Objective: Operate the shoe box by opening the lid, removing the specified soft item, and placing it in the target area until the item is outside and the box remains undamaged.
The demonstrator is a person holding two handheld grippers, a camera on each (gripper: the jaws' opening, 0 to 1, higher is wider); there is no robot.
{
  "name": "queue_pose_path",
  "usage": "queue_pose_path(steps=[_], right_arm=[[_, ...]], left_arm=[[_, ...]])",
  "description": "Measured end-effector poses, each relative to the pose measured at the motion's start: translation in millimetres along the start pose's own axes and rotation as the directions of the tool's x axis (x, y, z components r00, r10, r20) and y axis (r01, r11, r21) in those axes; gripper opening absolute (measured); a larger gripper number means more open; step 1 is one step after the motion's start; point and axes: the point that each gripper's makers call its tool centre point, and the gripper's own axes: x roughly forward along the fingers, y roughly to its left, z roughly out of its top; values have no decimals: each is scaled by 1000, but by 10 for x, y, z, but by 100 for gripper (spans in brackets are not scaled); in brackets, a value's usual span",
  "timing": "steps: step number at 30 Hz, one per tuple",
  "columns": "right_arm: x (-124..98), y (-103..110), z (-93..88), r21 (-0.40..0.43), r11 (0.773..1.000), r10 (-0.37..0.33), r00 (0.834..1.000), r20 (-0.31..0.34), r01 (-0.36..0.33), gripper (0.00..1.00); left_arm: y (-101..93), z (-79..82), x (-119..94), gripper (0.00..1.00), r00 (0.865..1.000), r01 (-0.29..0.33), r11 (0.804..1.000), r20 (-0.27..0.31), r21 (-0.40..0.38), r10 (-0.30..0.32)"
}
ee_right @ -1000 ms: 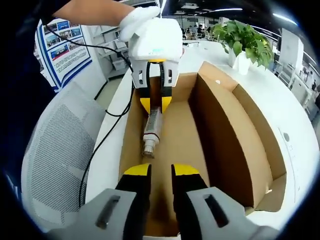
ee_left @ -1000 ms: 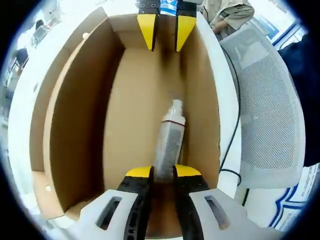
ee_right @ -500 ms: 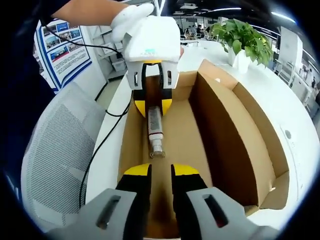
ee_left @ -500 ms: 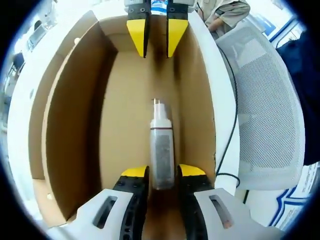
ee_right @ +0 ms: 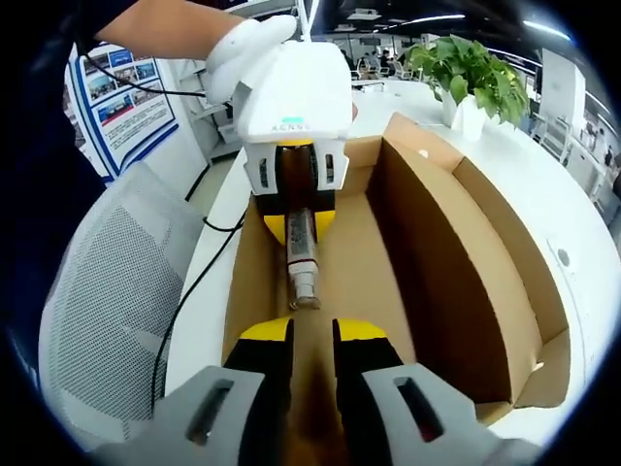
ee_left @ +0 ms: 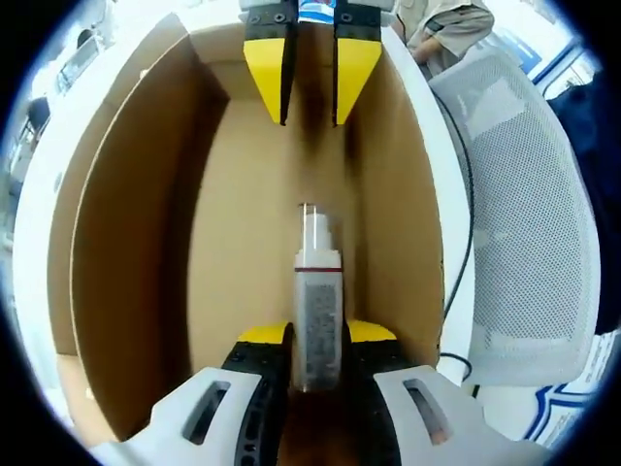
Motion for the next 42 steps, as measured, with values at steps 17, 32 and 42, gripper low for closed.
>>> queue_pose_path(steps=[17,32,42], right_arm=[[46,19,-17,38,999,-4,999,35,2,16],[63,9,78,-3,1000,-3,998,68,3,23],[34,-1,267,-46,999,-4,996,91,9,24]], left_arm=[[34,4,94,19,997,-74,997,-2,15,74],[23,10,-7,17,989,16,995,151,-97,-1],[50,158,-289,17,969,31,993,248,-115,-1]])
